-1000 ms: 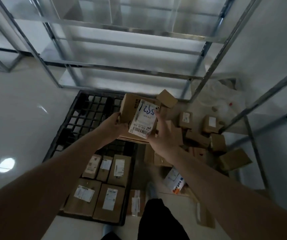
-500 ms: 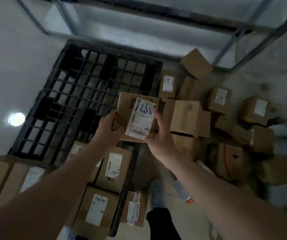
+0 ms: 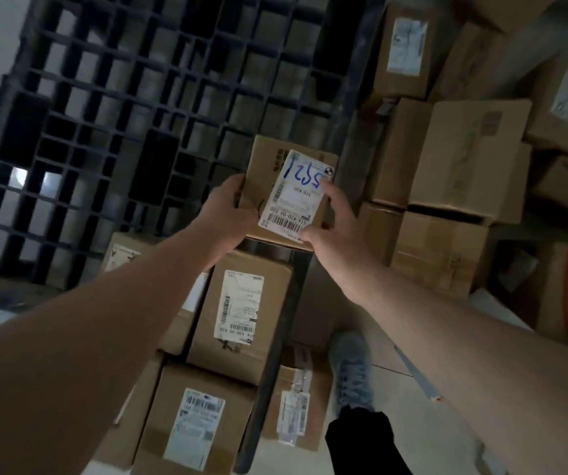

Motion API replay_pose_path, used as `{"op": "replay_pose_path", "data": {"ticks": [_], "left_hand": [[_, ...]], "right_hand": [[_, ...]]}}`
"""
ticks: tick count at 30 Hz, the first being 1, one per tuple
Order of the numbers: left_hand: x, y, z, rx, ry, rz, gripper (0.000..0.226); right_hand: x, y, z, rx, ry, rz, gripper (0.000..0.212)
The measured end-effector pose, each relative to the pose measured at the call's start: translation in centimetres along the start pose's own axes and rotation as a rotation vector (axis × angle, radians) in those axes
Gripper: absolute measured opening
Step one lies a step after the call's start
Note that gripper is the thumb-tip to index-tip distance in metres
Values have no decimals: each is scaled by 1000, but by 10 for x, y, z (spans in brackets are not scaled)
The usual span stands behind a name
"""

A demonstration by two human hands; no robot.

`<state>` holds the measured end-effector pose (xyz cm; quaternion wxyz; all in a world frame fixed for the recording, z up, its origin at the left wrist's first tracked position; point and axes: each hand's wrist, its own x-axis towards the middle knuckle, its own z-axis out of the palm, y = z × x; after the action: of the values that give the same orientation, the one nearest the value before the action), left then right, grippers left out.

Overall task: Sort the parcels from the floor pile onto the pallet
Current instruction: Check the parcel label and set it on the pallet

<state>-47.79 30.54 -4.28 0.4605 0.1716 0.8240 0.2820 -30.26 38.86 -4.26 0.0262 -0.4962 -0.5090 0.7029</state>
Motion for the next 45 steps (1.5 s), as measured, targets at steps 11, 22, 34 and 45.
{"op": "replay_pose_path", "data": {"ticks": [11,22,34,45], "left_hand": [[32,-30,15,195,-31,-40,52],[20,-42,20,275,-28,-55,59],[-3,-15,22,414,129,-41,86],[-122,90,7,613,-15,190,73]], "right_hand": [[22,24,13,-19,-52,78,86],[13,32,22,-102,-25,72,89],[-17,13,6,-99,19,38,78],[-142,-45,-55,-152,102,43,64]]}}
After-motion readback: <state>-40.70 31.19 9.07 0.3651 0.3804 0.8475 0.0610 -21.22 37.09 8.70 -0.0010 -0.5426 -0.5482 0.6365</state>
